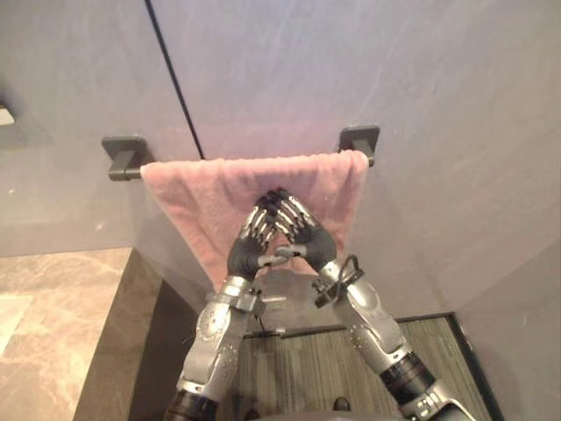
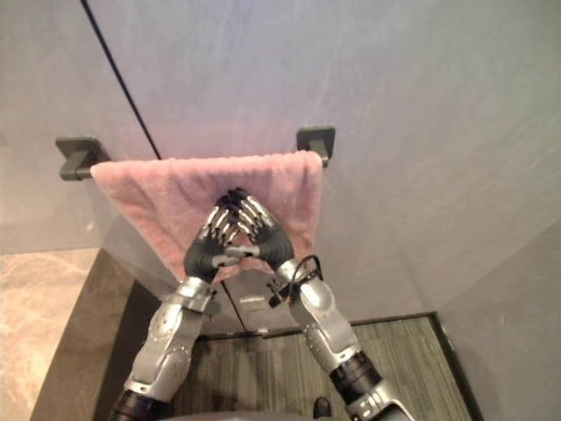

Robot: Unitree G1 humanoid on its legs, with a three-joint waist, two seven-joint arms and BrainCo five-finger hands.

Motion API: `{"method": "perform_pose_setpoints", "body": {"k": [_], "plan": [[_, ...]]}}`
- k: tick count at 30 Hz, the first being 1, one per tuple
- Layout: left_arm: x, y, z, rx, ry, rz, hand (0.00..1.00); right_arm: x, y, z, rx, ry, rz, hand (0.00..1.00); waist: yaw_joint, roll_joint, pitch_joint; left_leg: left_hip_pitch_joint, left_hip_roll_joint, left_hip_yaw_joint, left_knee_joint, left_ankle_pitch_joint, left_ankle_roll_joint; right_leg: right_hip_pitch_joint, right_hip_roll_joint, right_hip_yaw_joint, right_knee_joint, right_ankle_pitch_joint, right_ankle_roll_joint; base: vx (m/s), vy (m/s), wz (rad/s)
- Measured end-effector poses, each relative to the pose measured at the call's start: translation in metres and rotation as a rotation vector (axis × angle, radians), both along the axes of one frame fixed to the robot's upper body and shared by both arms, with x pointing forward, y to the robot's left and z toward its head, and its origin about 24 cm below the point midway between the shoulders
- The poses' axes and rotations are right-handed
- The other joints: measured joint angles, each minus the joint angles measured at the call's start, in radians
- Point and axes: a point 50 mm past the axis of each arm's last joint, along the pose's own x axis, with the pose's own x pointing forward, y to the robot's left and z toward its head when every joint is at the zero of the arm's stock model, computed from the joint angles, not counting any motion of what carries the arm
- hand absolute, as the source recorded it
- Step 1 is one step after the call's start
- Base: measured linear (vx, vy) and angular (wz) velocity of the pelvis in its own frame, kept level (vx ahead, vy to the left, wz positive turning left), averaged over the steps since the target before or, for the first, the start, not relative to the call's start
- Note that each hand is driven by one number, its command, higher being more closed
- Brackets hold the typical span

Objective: Organize washtable

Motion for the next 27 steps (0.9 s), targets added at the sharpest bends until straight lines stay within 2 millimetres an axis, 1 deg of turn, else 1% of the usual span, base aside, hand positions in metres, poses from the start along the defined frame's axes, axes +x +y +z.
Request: {"method": "perform_pose_setpoints", "body": {"k": [5, 9, 11, 14, 18, 22, 25, 27], "plan": [[0.008, 0.001, -0.01, 0.095, 0.033, 0.026, 0.0, 0.005, -0.005, -0.012, -0.037, 0.047, -0.032, 0.0, 0.0, 0.0, 0.005, -0.016, 0.001, -0.018, 0.0, 0.0, 0.0, -0.007, 0.0, -0.012, 0.0, 0.0, -0.001, -0.01, -0.008, 0.1], [0.016, 0.003, -0.002, 0.135, -0.003, 0.05, 0.0, 0.009, -0.014, -0.012, -0.033, 0.047, -0.072, 0.0, 0.0, -0.006, 0.034, -0.027, 0.001, -0.021, 0.0, 0.002, -0.002, -0.024, 0.0, -0.015, 0.0, 0.002, -0.003, 0.0, -0.002, 0.01], [0.019, 0.005, -0.003, 0.138, -0.006, 0.065, 0.0, 0.011, -0.019, -0.011, -0.037, 0.046, -0.089, 0.0, -0.002, -0.007, 0.043, -0.028, 0.001, -0.02, 0.0, 0.002, -0.002, -0.025, 0.0, -0.015, 0.0, 0.002, -0.003, 0.0, 0.0, 0.0], [0.023, 0.011, 0.001, 0.139, -0.018, 0.087, 0.0, 0.016, -0.032, -0.01, -0.029, 0.044, -0.144, 0.0, -0.002, -0.011, 0.05, -0.038, 0.0, -0.019, 0.0, 0.002, -0.001, -0.035, 0.0, -0.015, 0.0, 0.002, -0.003, 0.04, -0.002, 0.0], [0.023, 0.011, -0.001, 0.138, -0.013, 0.087, 0.0, 0.018, -0.045, -0.012, -0.015, 0.057, -0.198, 0.0, -0.001, -0.012, 0.051, -0.037, 0.0, -0.018, 0.0, 0.003, 0.0, -0.034, -0.001, -0.014, 0.0, 0.002, -0.003, 0.02, 0.003, 0.0], [0.023, 0.018, -0.002, 0.136, -0.012, 0.098, 0.0, 0.02, -0.06, -0.023, -0.036, 0.095, -0.27, 0.0, -0.003, -0.015, 0.052, -0.034, 0.0, -0.018, 0.0, 0.003, 0.0, -0.032, -0.001, -0.013, 0.0, 0.002, -0.003, 0.0, 0.0, 0.0], [0.022, 0.022, -0.004, 0.137, -0.008, 0.095, 0.0, 0.019, -0.077, -0.029, -0.049, 0.117, -0.343, 0.0, -0.003, -0.015, 0.053, -0.033, 0.001, -0.018, 0.0, 0.003, 0.0, -0.029, 0.0, -0.012, 0.0, 0.002, -0.003, 0.0, 0.0, 0.0], [0.019, 0.03, -0.009, 0.14, 0.012, 0.115, 0.0, 0.018, -0.085, -0.032, -0.056, 0.126, -0.381, 0.0, -0.005, -0.014, 0.053, -0.033, 0.001, -0.017, 0.0, 0.003, 0.0, -0.029, 0.0, -0.01, 0.0, 0.002, -0.004, 0.0, 0.0, 0.0]]}}
